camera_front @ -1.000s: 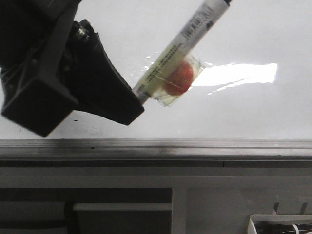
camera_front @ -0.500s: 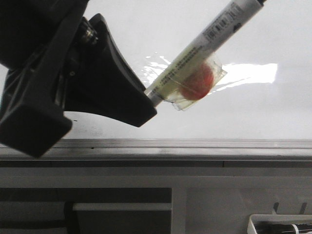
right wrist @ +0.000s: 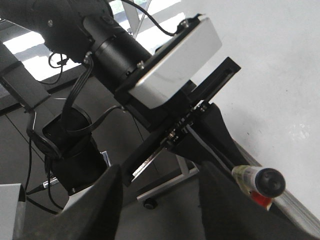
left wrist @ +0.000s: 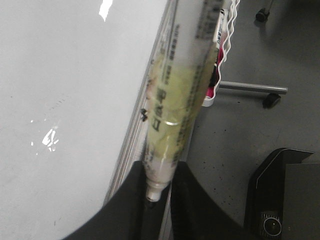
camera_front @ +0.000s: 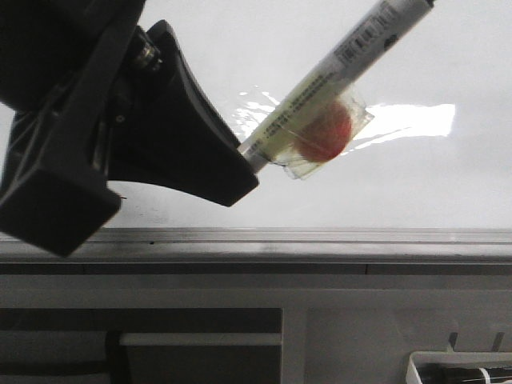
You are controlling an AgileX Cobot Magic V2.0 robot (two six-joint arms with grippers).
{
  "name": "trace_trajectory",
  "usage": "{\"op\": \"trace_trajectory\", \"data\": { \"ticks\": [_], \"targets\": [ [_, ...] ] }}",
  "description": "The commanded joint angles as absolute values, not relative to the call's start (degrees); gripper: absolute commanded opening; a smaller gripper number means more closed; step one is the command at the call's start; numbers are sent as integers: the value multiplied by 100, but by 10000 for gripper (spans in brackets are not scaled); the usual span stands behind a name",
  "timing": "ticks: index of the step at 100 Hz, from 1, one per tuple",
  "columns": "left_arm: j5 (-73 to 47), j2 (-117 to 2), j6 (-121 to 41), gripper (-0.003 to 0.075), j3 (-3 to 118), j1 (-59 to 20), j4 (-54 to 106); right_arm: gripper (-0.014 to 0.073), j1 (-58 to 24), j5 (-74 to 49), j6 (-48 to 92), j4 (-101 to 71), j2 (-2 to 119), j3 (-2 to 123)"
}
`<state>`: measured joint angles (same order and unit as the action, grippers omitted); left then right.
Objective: Write number 5 on whiteboard
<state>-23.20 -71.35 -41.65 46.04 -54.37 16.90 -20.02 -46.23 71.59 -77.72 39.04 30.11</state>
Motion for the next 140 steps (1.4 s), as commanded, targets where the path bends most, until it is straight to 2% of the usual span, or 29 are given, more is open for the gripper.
{"op": "trace_trajectory", "data": {
  "ticks": [1, 37, 72, 95, 140],
  "targets": [
    [-1994, -6998, -4164, -20, 4799, -5484, 1767, 314, -2006, -4669, 7278, -8162, 4107, 3203],
    [-2019, -6891, -4164, -20, 4807, -5493, 1767, 314, -2006, -4380, 7573, -8205, 4179, 3354],
    [-1973, -6641, -4164, -20, 4807, -5493, 1509, 318, -2006, -3724, 7573, -7502, 3890, 3795],
    [-1908, -6627, -4164, -20, 4807, -5493, 1486, 409, -2006, -3662, 7562, -7468, 3900, 3710],
    [-1732, -6627, -4164, -20, 4807, -5493, 1476, 409, -2006, -3896, 7554, -7505, 4588, 3710]
  ]
}}
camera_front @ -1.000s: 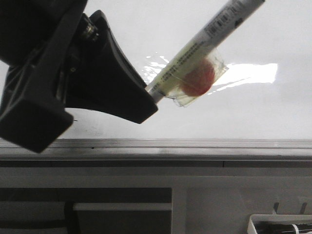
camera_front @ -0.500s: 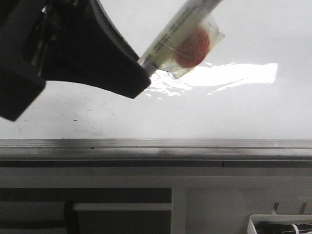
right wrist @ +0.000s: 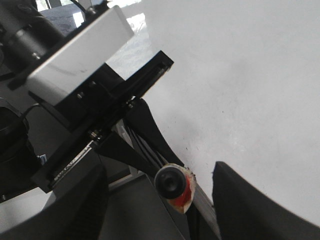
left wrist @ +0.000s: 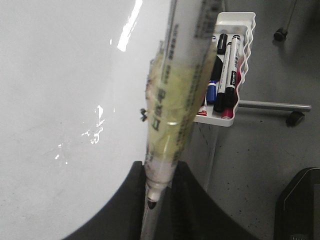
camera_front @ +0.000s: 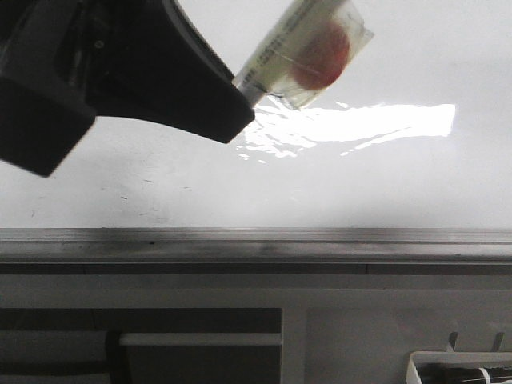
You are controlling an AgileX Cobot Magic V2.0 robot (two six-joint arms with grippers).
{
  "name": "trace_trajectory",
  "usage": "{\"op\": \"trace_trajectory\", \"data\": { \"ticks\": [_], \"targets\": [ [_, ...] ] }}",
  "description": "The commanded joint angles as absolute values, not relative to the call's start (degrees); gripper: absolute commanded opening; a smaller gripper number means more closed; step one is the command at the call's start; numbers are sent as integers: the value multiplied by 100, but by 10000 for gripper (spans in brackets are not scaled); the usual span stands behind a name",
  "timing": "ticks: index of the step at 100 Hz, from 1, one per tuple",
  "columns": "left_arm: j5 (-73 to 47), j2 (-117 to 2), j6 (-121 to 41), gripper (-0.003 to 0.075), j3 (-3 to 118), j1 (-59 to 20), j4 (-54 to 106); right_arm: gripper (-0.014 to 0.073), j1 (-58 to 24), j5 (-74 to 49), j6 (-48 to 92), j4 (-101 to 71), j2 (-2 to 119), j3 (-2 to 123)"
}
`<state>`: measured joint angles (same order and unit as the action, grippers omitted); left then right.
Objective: Write number 5 on whiteboard
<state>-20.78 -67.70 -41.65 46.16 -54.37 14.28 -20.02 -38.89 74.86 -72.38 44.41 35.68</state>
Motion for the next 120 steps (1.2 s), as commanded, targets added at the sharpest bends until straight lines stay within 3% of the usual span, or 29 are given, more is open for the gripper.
{"op": "trace_trajectory", "data": {
  "ticks": [1, 35, 100, 120],
  "targets": [
    [-1732, -6627, -4164, -20, 4807, -5493, 1476, 409, -2006, -3899, 7554, -7519, 4598, 3710],
    [-1732, -6637, -4164, -20, 4807, -5493, 1558, 409, -2006, -4731, 7554, -8275, 5419, 3710],
    [-1624, -6637, -4164, -20, 4807, -5493, 1634, 404, -2006, -5027, 7574, -8685, 5919, 3710],
    [-1574, -6637, -4164, -20, 4807, -5493, 1645, 286, -2006, -5113, 7574, -8700, 6045, 3710]
  ]
}}
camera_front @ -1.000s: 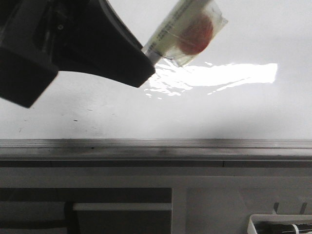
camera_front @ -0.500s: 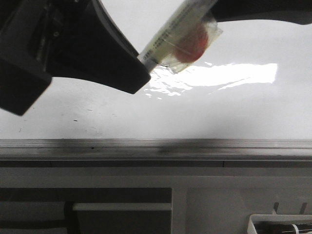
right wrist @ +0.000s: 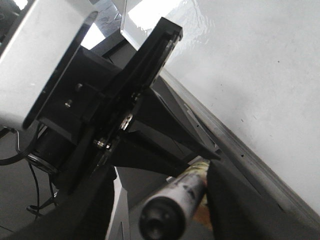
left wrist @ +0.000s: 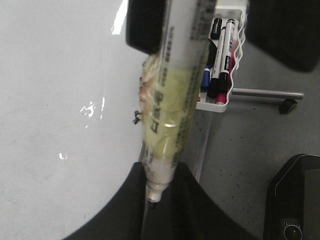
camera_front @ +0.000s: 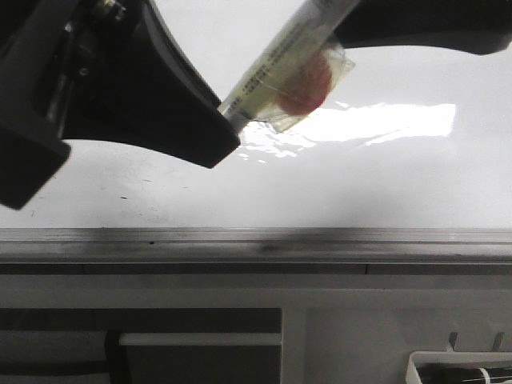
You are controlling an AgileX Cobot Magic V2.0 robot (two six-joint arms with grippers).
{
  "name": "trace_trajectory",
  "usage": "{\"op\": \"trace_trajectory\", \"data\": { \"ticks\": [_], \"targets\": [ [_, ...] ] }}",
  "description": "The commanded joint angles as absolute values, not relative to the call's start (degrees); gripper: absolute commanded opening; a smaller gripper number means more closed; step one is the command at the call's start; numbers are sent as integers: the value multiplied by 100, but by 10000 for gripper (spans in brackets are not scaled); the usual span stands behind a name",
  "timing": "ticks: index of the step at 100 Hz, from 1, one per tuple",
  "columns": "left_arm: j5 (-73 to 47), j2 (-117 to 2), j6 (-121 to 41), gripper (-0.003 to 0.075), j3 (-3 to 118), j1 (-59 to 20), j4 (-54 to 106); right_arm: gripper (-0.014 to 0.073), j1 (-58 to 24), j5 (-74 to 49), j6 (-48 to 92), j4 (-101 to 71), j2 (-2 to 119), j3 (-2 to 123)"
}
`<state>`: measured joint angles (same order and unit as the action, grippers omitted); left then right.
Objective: Write number 5 on whiteboard
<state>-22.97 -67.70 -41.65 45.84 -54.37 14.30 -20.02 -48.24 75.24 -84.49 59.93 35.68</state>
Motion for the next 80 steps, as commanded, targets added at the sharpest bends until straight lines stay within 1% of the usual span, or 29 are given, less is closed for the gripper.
{"op": "trace_trajectory", "data": {
  "ticks": [1, 13, 30, 33, 38, 39, 45, 52, 57, 62, 67, 80],
  "targets": [
    [-1574, -6637, -4164, -20, 4807, -5493, 1645, 281, -2006, -5113, 7574, -8700, 6045, 3710],
    [-1574, -6637, -4164, -20, 4807, -5493, 1645, 163, -2006, -5137, 7574, -8700, 6068, 3710],
    [-1574, -6637, -4164, -16, 4807, -5493, 1665, -70, -2006, -5286, 7574, -8700, 6068, 3710],
    [-1574, -6637, -4164, -11, 4807, -5493, 1665, -68, -2006, -5323, 7574, -8700, 6068, 3710],
    [-1574, -6637, -4153, 20, 4807, -5493, 1665, -62, -2006, -5377, 7574, -8700, 6068, 3710],
    [-1574, -6637, -4153, 41, 4807, -5493, 1665, -62, -2006, -5391, 7574, -8700, 6068, 3710],
    [-1574, -6637, -4144, 97, 4807, -5493, 1692, -62, -2006, -5419, 7574, -8700, 6055, 3710],
    [-1574, -6637, -4108, 199, 4807, -5493, 1735, -62, -2006, -5419, 7574, -8700, 6032, 3710],
    [-1585, -6626, -4108, 254, 4807, -5493, 1773, -62, -2006, -5419, 7574, -8683, 6005, 3710],
    [-1585, -6626, -4108, 291, 4807, -5493, 1882, -62, -2006, -5419, 7587, -8635, 5975, 3710],
    [-1585, -6626, -4108, 305, 4807, -5493, 1948, -62, -2006, -5383, 7633, -8496, 5929, 3710],
    [-1585, -6626, -4094, 305, 4807, -5436, 2285, -62, -2006, -5189, 7688, -7918, 5694, 3710]
  ]
}}
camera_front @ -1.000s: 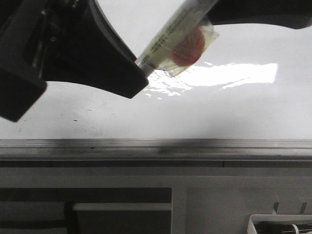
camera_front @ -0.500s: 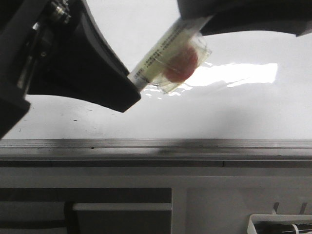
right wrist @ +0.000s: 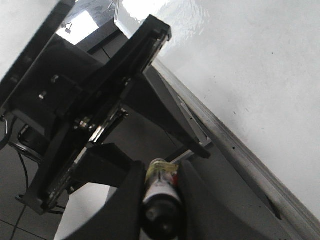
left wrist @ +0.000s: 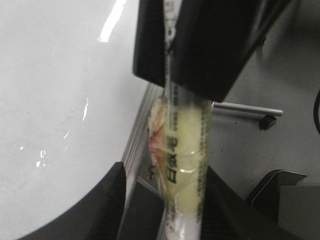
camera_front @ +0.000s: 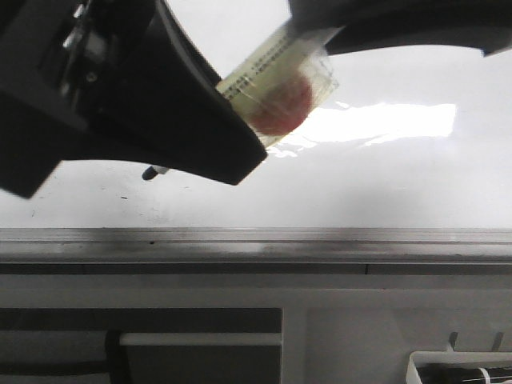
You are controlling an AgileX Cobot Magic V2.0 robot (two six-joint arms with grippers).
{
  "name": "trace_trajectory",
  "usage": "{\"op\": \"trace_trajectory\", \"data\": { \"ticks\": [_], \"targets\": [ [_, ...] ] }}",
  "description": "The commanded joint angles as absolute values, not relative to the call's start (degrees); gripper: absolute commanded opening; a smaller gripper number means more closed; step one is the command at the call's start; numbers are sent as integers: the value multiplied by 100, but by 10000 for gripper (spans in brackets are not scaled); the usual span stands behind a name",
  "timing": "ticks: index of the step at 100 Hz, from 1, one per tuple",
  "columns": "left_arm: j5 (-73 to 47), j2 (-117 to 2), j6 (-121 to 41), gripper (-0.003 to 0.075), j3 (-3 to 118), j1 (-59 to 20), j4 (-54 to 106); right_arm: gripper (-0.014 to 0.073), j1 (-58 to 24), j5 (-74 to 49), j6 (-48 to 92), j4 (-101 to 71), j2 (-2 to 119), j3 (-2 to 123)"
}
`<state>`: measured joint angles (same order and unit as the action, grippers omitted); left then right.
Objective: Write number 5 on whiteboard
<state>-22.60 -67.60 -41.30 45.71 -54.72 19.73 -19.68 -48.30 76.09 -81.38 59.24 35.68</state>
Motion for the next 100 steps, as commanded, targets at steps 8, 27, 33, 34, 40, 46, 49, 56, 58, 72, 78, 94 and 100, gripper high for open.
{"op": "trace_trajectory", "data": {
  "ticks": [8, 27, 33, 34, 40, 46, 49, 56, 58, 72, 78, 94, 100],
  "targets": [
    [-1585, -6626, -3989, 305, 4807, -5303, 2420, -62, -2006, -4984, 7688, -7672, 5464, 3710],
    [-1585, -6394, -3625, 305, 4750, -4976, 2434, -62, -2006, -4323, 7765, -7359, 4835, 3710],
    [-1585, -6255, -3600, 305, 4700, -4888, 2434, -62, -2006, -4169, 7780, -7332, 4656, 3710],
    [-1585, -6218, -3600, 305, 4694, -4867, 2434, -62, -2006, -4138, 7795, -7318, 4639, 3710],
    [-1608, -6046, -3600, 305, 4630, -4785, 2434, -62, -2006, -4050, 7809, -7258, 4508, 3710],
    [-1631, -5787, -3519, 304, 4538, -4710, 2434, -62, -2006, -3989, 7816, -7136, 4416, 3710],
    [-1631, -5665, -3489, 304, 4481, -4656, 2434, -62, -2006, -3990, 7816, -7085, 4373, 3710],
    [-1573, -5330, -3322, 302, 4290, -4550, 2434, -60, -2006, -3978, 7816, -6944, 4263, 3710],
    [-1550, -5221, -3249, 300, 4219, -4514, 2434, -58, -2006, -3978, 7816, -6905, 4220, 3710],
    [-1299, -4482, -2783, 259, 3671, -4256, 2443, -52, -2030, -3841, 7858, -6773, 4096, 3710],
    [-1144, -4209, -2772, 249, 3433, -4209, 2466, -52, -2111, -3570, 8112, -6773, 4111, 3710],
    [-548, -3788, -2772, 214, 3057, -4182, 2607, -53, -2332, -3018, 8924, -6839, 4407, 3710],
    [-488, -3783, -2772, 184, 3049, -4182, 2633, -53, -2379, -2991, 9096, -6918, 4621, 3710]
  ]
}}
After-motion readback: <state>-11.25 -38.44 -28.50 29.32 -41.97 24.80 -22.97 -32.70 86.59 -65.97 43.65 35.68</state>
